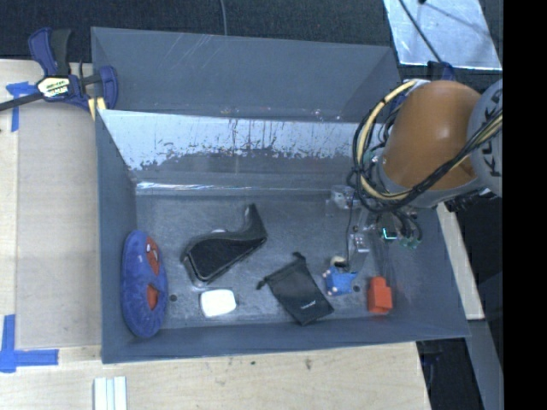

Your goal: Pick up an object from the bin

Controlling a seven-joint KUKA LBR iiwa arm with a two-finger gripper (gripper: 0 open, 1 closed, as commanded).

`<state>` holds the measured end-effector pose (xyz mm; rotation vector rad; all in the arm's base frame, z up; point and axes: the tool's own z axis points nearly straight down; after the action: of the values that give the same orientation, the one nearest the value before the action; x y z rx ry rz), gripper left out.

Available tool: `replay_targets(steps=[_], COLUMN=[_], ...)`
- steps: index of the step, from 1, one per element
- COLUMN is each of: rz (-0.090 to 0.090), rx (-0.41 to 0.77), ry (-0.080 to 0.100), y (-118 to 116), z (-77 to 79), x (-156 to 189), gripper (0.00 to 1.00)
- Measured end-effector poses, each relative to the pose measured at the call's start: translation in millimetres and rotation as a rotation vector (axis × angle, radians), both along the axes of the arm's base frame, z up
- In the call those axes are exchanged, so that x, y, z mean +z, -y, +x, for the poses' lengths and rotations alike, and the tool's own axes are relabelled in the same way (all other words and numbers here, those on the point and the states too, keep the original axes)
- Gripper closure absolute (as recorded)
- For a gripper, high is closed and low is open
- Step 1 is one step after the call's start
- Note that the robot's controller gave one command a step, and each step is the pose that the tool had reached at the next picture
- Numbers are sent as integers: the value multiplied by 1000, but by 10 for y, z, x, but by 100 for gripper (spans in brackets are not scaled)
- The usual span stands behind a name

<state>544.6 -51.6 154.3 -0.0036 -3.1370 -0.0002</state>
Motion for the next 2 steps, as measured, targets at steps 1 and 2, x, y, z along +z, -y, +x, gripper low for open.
replay_targets(steps=[1,2], rz=[0,-1], rx=[-96,-215], ry=[1,4], y=[-555,-615], z=[-153,-356], x=[-883,-796], gripper=[0,0])
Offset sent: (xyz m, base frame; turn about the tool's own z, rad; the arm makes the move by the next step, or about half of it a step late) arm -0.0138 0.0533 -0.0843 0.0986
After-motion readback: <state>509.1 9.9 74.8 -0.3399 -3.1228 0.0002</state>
